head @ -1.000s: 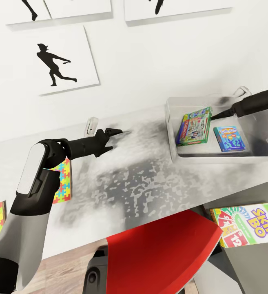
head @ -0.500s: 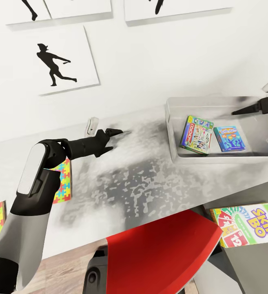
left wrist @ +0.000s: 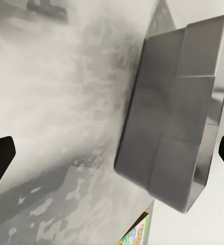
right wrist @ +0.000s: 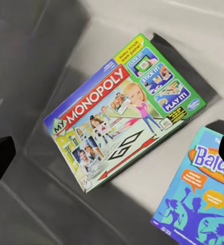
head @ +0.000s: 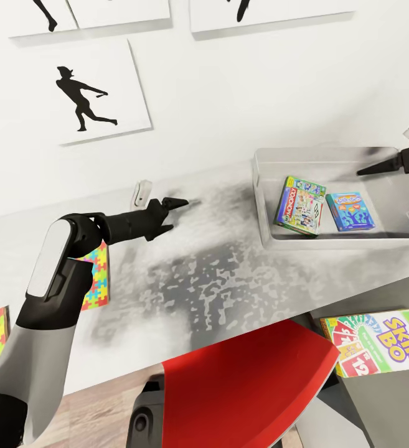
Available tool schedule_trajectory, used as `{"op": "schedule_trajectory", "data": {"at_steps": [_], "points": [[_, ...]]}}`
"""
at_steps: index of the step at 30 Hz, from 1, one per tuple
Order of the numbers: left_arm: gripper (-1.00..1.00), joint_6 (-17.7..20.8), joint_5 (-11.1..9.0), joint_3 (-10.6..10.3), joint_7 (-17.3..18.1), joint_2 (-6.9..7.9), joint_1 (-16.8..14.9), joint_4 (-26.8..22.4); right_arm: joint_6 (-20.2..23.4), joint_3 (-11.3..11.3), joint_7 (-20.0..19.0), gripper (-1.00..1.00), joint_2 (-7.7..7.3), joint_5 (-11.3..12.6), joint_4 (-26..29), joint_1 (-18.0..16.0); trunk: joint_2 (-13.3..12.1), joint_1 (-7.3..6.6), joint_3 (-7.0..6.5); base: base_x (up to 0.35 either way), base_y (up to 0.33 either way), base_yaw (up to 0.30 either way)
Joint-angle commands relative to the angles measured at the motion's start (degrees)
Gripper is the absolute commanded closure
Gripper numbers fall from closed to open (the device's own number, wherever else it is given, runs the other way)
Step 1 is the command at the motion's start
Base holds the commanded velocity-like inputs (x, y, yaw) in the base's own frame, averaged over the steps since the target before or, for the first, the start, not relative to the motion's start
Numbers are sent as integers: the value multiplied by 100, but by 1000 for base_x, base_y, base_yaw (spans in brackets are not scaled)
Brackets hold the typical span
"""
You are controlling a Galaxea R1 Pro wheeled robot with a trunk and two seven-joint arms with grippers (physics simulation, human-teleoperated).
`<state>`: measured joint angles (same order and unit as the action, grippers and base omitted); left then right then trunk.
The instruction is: Put all the toys in the child's room - the three board games (two on the bed and one on the table), the two jigsaw puzzles on the table, and the tennis ball on the table - inside the toy box on the table in the child's room.
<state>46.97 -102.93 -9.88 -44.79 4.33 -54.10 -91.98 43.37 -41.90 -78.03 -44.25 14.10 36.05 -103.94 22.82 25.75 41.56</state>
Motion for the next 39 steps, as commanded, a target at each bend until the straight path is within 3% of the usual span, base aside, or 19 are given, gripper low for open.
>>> {"op": "schedule_trajectory", "data": {"at_steps": [1, 17, 31, 35, 39], "points": [[-100, -8, -57, -4, -59, 2, -5, -5, 48, -39, 1, -100, -8, 43, 3, -12, 10, 3, 8, 0, 0, 0], [-100, 2, 5, -9, -12, 36, 207, -5, 72, -46, -13, -100, 6, 129, 135, 258, 10, 3, 8, 0, 0, 0], [-100, 27, 24, -16, -7, 41, 270, -3, 61, -37, -29, -100, -52, 682, 215, 619, 10, 3, 8, 0, 0, 0], [-100, 30, 26, -15, -7, 41, 276, -2, 63, -34, -32, -100, -113, 822, 290, 722, 10, 3, 8, 0, 0, 0], [-100, 48, 26, -16, 3, 42, 281, -3, 64, -33, -27, -100, -268, 1073, 482, 893, 10, 3, 8, -33, 0, 0]]}}
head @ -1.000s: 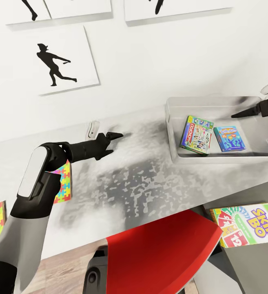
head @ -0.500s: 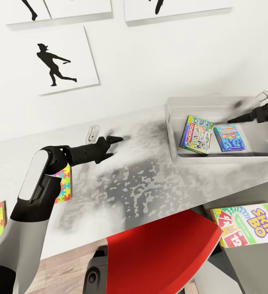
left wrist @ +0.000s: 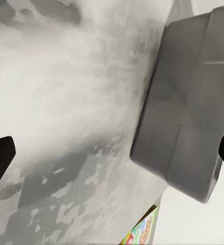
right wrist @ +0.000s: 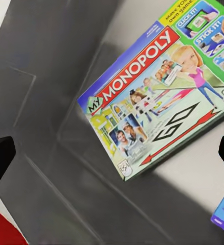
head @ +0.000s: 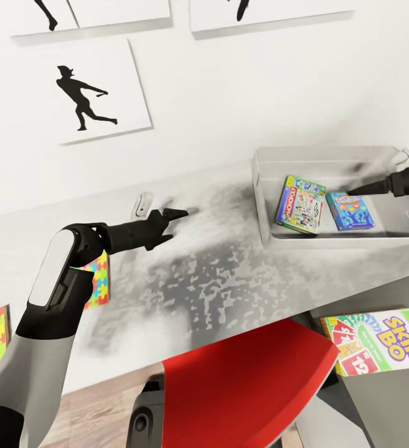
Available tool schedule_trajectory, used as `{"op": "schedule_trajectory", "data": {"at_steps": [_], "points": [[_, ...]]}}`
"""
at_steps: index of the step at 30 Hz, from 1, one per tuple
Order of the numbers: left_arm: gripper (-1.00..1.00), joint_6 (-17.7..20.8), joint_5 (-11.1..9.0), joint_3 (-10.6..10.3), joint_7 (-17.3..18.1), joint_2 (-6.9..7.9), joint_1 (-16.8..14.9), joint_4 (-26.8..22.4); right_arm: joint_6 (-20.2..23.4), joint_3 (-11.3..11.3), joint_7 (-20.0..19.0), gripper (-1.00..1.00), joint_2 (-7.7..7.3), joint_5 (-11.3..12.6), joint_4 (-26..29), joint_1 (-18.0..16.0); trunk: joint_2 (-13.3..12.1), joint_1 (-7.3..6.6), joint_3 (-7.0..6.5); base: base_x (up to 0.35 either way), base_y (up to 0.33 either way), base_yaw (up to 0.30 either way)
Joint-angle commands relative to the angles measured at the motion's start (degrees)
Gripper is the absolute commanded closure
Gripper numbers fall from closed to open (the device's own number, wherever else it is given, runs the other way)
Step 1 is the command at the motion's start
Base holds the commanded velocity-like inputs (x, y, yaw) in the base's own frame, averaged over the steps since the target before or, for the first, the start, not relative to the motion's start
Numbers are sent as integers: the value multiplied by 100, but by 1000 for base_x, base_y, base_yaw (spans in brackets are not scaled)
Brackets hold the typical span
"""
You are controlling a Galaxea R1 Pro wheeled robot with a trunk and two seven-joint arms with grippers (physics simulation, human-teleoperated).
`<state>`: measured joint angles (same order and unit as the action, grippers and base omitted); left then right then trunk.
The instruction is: Put all the toys in the child's room - the three board games (two on the bed and one on the table), the two jigsaw puzzles on the table, and the tennis ball on the table - inside the toy box on the table in the child's room.
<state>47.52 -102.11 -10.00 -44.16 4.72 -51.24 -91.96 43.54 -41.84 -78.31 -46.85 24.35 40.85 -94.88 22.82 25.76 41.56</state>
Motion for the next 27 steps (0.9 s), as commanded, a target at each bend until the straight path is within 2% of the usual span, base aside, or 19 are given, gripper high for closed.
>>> {"op": "schedule_trajectory", "data": {"at_steps": [1, 4, 6, 12, 21, 27], "points": [[-100, -2, -56, -13, -54, 2, -5, -5, 48, -38, 10, -100, -67, 138, 78, 38, 10, 3, 8, -119, 0, 0], [-100, 3, -56, -28, -47, 2, -6, -5, 49, -37, 17, -100, -120, 226, 152, 83, 10, 3, 8, -148, 0, 0], [-100, 9, -56, -63, -38, 2, -9, -5, 49, -36, 30, -100, -215, 373, 287, 155, 10, 3, 8, -212, 0, 0], [-100, 16, -55, -109, -14, -7, -32, -6, 49, -35, 55, -100, -351, 535, 446, 280, 10, 3, 8, -264, 0, 0], [-100, 14, -55, -130, 39, -38, -48, -6, 50, -36, 213, -100, -429, 620, 529, 356, 10, 3, 8, -310, 2, 0], [-100, 13, -55, -132, 54, -55, -51, -6, 45, -40, 343, -100, -435, 638, 547, 377, 10, 3, 8, -200, 11, 0]]}}
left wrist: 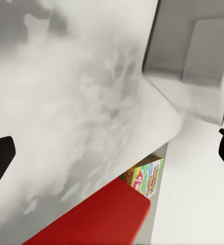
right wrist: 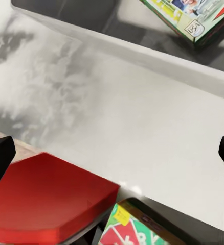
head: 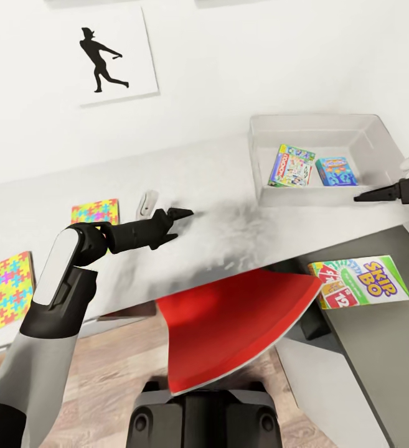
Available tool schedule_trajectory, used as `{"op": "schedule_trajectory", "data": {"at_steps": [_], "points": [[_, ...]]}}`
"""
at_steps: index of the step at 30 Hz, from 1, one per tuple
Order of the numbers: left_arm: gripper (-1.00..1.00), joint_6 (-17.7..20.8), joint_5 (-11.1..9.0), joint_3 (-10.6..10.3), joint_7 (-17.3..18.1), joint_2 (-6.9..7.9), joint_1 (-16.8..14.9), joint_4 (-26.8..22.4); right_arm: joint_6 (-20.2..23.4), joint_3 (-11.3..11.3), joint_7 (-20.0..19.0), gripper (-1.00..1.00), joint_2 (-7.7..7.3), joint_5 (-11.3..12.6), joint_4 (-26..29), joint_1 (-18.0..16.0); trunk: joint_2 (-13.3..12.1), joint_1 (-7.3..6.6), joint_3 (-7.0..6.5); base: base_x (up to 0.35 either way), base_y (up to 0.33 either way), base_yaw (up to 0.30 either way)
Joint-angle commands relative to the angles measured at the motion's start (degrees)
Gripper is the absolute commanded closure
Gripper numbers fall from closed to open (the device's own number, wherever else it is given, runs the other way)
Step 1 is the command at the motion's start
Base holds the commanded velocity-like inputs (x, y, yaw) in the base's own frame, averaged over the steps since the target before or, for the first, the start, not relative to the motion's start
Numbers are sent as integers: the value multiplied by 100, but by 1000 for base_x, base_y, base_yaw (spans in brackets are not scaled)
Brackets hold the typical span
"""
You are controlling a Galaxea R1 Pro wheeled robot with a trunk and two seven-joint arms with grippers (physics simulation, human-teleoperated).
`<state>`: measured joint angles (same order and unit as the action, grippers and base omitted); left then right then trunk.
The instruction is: Put all the toys in the child's room - the three board games (two on the bed and one on the table), the two jigsaw puzzles on the table, and the tennis ball on the table - inside the toy box on the table in the child's room.
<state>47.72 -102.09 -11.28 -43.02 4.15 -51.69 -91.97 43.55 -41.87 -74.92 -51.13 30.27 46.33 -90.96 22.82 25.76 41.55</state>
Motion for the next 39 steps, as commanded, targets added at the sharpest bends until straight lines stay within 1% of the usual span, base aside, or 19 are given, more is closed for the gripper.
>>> {"op": "schedule_trajectory", "data": {"at_steps": [1, 7, 18, 28, 33, 35, 38, 39], "points": [[-100, -8, -56, -6, -57, 0, -6, -5, 43, -38, 34, -100, -6, 48, 1, -13, 10, 2, 8, -107, 6, 0], [-100, -8, -56, -12, -47, -7, -9, -5, 35, -40, 138, -100, 3, 57, 12, -2, 10, 2, 8, -62, 3, 0], [-100, -9, -56, -14, -48, -6, -14, -5, 24, -40, 175, -100, -14, 64, 45, 5, 10, 2, 8, -19, 1, 0], [-100, -9, -56, -18, -48, 8, -11, -5, 31, -42, 182, -100, 9, 92, 56, 7, 10, 2, 8, -4, 0, 0], [-100, -9, -56, -16, -49, 12, -9, -5, 32, -46, 165, -100, 17, 153, 60, 88, 10, 2, 8, -1, 0, 0], [-100, -9, -56, -16, -49, 13, -12, -5, 33, -42, 156, -100, -1, 238, 97, 209, 10, 2, 8, 0, 0, 0], [-100, -9, -56, -15, -49, 16, -11, -5, 36, -38, 152, -100, -17, 302, 140, 272, 10, 2, 8, 0, 0, 0], [-100, -9, -56, -17, -49, 19, -11, -5, 39, -37, 149, -100, -49, 381, 194, 339, 10, 2, 8, 0, 0, 0]]}}
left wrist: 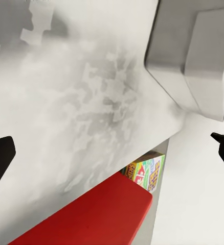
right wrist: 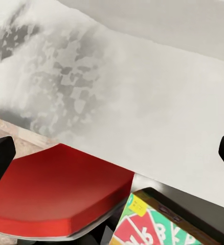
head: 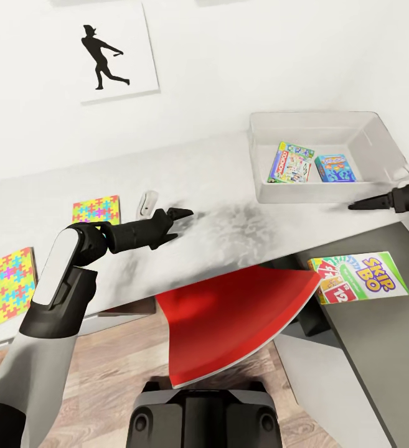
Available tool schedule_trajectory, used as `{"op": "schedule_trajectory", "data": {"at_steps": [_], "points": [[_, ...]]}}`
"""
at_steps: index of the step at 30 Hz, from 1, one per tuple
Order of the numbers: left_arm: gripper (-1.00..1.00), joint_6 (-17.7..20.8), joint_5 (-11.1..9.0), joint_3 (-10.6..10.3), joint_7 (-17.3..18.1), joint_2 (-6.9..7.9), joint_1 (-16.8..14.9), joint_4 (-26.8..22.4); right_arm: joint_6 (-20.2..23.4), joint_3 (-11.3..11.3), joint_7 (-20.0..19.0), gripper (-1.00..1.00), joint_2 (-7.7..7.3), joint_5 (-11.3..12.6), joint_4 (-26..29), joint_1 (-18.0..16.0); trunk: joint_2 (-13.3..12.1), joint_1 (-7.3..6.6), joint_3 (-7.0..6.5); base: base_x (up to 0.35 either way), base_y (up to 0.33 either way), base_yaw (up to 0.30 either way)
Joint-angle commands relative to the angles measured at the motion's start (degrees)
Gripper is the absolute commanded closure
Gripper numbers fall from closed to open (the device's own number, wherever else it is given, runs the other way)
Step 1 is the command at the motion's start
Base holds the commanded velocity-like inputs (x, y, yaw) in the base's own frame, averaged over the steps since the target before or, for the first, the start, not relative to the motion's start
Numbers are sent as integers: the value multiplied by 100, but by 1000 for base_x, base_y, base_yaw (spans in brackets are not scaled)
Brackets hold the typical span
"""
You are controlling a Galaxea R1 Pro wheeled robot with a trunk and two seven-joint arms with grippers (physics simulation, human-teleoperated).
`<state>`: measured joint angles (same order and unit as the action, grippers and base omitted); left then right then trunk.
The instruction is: Put all the toys in the child's room - the three board games (two on the bed and one on the table), the two jigsaw puzzles on the table, and the tennis ball on the table - inside the toy box on the table in the child's room.
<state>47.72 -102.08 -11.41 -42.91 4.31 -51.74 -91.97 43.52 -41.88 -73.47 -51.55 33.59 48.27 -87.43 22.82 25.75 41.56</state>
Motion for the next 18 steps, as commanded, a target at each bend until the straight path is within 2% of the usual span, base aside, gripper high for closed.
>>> {"op": "schedule_trajectory", "data": {"at_steps": [1, 2, 4, 5, 6, 7, 9, 10, 12, 13, 15, 18], "points": [[-100, -8, -58, -4, -60, 8, -5, -5, 44, -35, 1, -100, -65, 145, 61, 57, 10, 4, 8, 0, 0, 0], [-100, -8, -58, -4, -60, 8, -5, -5, 44, -35, 1, -100, -65, 145, 61, 57, 10, 4, 8, 0, 0, 0], [-100, -8, -58, -3, -63, 14, -6, -5, 45, -37, -1, -100, -247, 390, 192, 224, 10, 4, 8, 0, 0, 0], [-100, -8, -58, -3, -63, 14, -6, -5, 45, -37, -1, -100, -247, 390, 192, 224, 10, 4, 8, 0, 0, 0], [-100, -8, -58, -3, -64, 18, -5, -5, 43, -37, -1, -100, -353, 529, 271, 328, 10, 4, 8, 0, 0, 0], [-100, -8, -58, -3, -64, 18, -5, -5, 43, -37, -1, -100, -353, 529, 271, 328, 10, 4, 8, 0, 0, 0], [-100, -8, -58, -2, -69, 21, -4, -5, 39, -38, 3, -100, -566, 817, 471, 576, 10, 4, 8, 0, 0, 0], [-100, -8, -58, -2, -69, 21, -4, -5, 39, -38, 3, -100, -566, 817, 471, 576, 10, 4, 8, 0, 0, 0], [-100, -8, -58, -4, -72, 21, -4, -5, 33, -37, 13, -100, -777, 1101, 692, 856, 10, 4, 8, 0, 0, 0], [-100, -8, -58, -4, -72, 21, -4, -5, 33, -37, 13, -100, -777, 1101, 692, 856, 10, 4, 8, 0, 0, 0], [-100, -8, -58, -6, -79, 12, -3, -5, 19, -38, 31, -100, -971, 1354, 897, 1119, 10, 4, 8, 0, 0, 0], [-100, -8, -58, -9, -82, 6, -3, -5, 13, -38, 42, -100, -1052, 1457, 993, 1229, 10, 4, 7, 0, 0, 0]]}}
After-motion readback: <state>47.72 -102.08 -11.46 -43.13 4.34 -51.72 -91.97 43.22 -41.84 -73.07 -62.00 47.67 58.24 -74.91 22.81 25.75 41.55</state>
